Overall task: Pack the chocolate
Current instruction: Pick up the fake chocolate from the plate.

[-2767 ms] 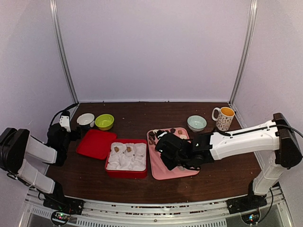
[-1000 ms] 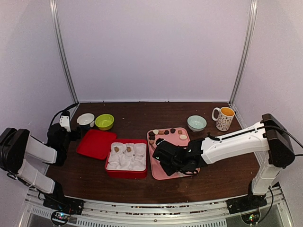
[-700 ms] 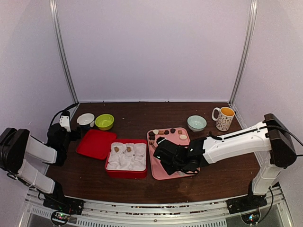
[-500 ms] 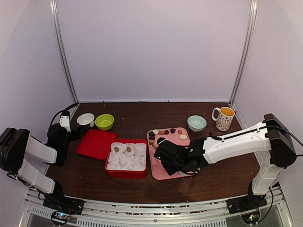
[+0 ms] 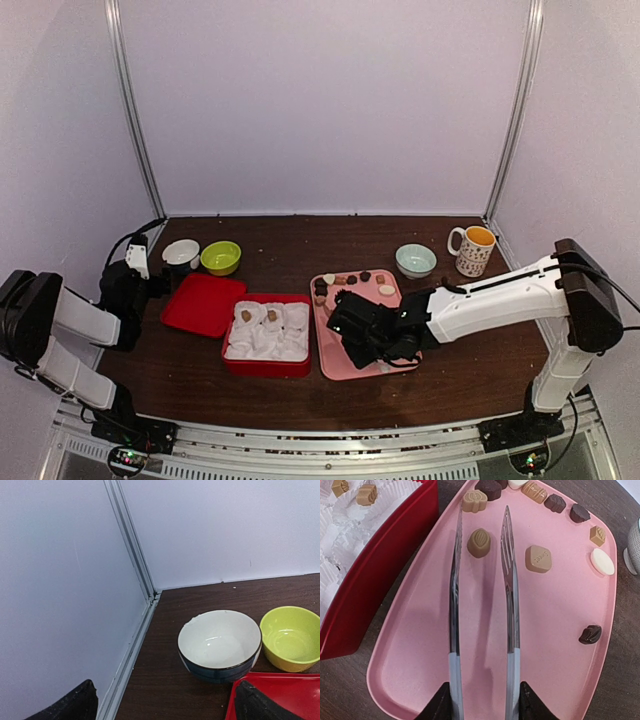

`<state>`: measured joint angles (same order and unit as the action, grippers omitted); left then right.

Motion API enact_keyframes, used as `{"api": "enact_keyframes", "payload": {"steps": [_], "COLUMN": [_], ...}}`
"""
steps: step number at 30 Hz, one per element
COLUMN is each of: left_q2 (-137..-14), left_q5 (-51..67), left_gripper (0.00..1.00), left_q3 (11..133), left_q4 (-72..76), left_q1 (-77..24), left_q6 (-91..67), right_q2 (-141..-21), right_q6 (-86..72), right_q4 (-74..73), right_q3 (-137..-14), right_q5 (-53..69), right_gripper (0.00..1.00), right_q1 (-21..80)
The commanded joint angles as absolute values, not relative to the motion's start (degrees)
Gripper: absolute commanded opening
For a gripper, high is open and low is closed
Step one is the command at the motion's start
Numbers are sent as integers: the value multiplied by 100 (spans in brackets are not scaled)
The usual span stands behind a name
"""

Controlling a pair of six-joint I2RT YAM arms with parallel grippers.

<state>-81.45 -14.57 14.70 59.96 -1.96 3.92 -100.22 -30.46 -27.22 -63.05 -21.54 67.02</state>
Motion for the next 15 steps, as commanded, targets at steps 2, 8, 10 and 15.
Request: {"api": "enact_keyframes", "payload": {"steps": [2, 8, 10, 15], "left_q2": [-8191, -8189, -8191, -8191], "left_q5": [-1466, -1467, -1466, -1466], "left_gripper": [98, 98, 98, 98], "left_q3": [1582, 1582, 1582, 1583], "left_q4": [6264, 6260, 6269, 6259], "left_q1": [-153, -158, -153, -156], "left_q6": [330, 329, 334, 332], "right_q2": [-10169, -10282, -10292, -10254], "right_q6": [-3166, -3196, -3194, -3166], "right_q4": [-2666, -2733, -2734, -2780], "right_q3": [-6395, -6475, -6490, -6539], "right_q5": [-2043, -1957, -1938, -1962], "right_gripper": [38, 36, 34, 29], "right_q1": [6617, 6550, 6529, 6515]}}
